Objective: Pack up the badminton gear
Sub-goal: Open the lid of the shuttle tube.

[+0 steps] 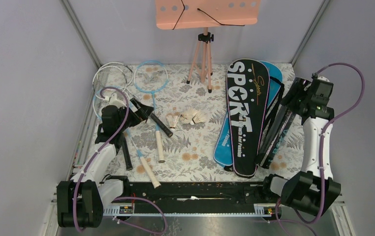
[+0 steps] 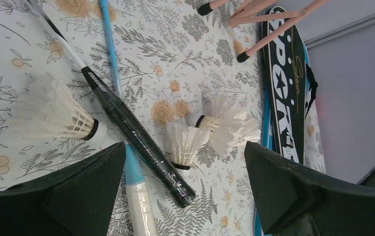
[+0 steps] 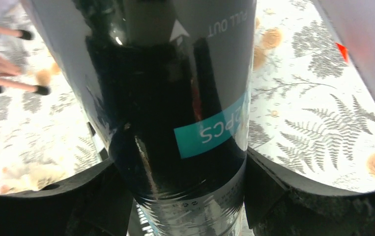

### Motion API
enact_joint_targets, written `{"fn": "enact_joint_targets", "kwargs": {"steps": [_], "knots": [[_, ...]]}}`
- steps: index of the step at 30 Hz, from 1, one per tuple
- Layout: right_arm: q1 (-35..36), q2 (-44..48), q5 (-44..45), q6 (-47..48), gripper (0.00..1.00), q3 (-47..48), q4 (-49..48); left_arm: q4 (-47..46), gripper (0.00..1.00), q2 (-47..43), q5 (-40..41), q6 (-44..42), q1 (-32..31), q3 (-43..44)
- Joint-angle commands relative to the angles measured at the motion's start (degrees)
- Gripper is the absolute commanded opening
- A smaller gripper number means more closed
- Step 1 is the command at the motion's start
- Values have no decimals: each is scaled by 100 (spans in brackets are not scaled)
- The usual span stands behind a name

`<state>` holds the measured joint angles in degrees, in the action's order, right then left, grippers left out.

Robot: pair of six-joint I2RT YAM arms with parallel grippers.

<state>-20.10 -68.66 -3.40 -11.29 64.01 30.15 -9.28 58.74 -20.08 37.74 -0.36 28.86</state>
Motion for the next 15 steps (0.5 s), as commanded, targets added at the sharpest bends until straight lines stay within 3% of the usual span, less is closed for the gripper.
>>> {"fn": "enact_joint_targets", "kwargs": {"steps": [1,11,15], "knots": [[106,431,-969,-276,13,557,60,-513,99,-12,-378,54,27,166],[194,655,-2077,-738,13,1339,397,-721,99,48,-728,93,27,145],[637,652,-2226,-801,13,1369,475,-834,99,63,-911,117,27,131]]}}
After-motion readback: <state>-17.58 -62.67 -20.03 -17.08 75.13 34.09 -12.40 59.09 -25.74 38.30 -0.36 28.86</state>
